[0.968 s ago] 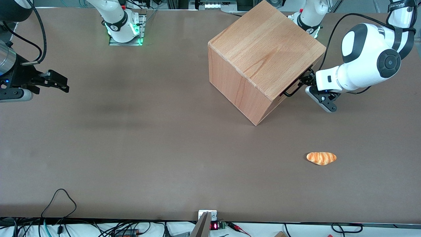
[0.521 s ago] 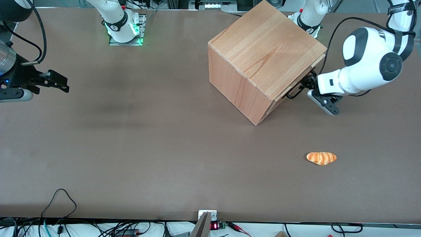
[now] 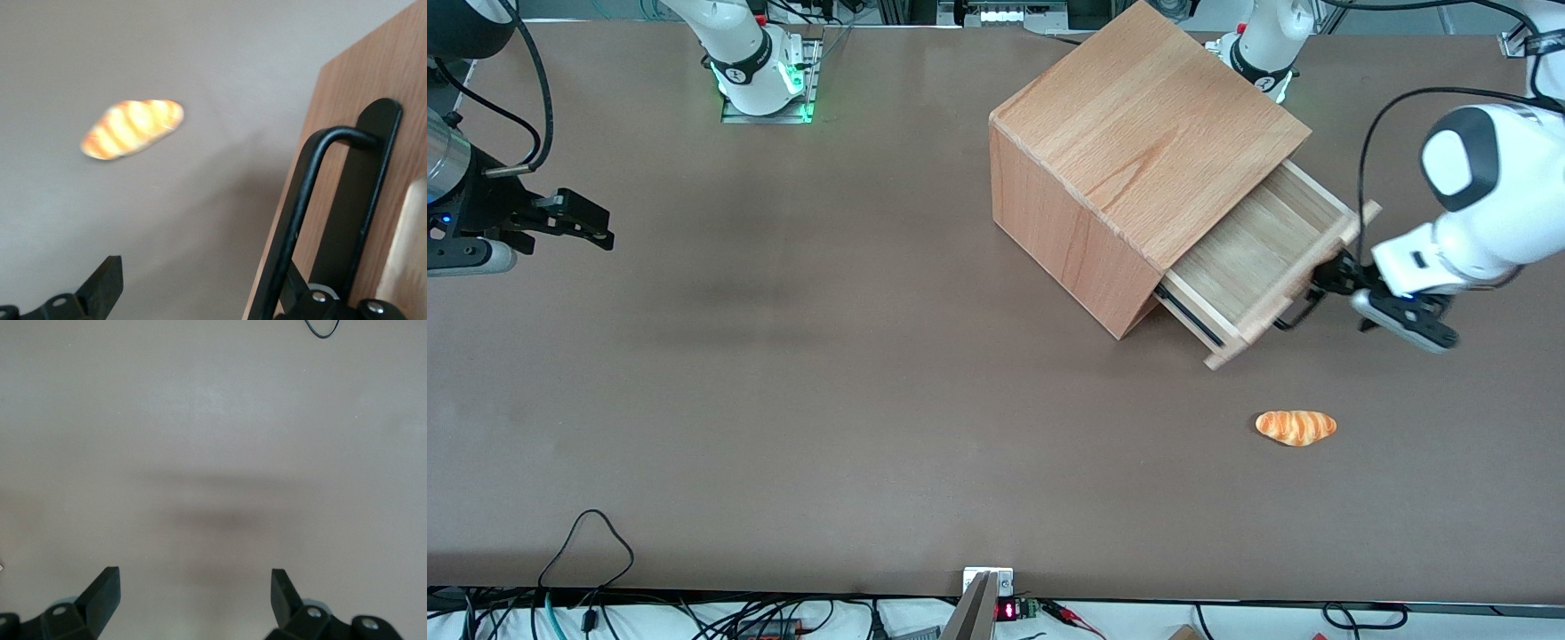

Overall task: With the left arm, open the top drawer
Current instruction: 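Pull the handle with the left gripper, sliding the drawer out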

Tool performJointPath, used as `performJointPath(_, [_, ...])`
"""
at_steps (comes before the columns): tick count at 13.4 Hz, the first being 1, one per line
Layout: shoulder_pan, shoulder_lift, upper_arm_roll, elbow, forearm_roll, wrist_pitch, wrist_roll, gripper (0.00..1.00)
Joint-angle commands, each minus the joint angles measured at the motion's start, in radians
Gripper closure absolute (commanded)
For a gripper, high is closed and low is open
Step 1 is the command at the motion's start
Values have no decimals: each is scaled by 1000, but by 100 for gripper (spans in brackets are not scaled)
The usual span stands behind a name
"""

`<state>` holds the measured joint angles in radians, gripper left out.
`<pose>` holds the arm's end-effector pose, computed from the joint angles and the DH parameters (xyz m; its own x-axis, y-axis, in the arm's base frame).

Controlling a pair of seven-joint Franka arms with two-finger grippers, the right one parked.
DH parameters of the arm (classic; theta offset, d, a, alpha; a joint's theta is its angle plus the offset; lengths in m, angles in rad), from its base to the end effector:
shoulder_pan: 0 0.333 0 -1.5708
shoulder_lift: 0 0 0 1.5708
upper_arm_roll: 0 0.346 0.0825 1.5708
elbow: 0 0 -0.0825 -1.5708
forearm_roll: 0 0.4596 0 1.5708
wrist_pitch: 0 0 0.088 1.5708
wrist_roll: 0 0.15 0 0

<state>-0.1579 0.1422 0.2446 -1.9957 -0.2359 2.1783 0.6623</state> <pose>0.6568 0.0380 0.3440 0.8967 -0.4234 0.1291 -0.4371 -0.8930 0.1075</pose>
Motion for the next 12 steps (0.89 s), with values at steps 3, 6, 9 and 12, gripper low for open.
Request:
performJointPath(3, [4, 88, 84, 104, -5, 84, 78, 0])
performJointPath(6, [4, 90, 88, 124, -11, 106, 73, 0])
performJointPath(9, [-2, 88, 88, 170, -16, 49, -16, 0])
performJointPath(12, [-8, 88, 87, 248, -6, -72, -113, 0])
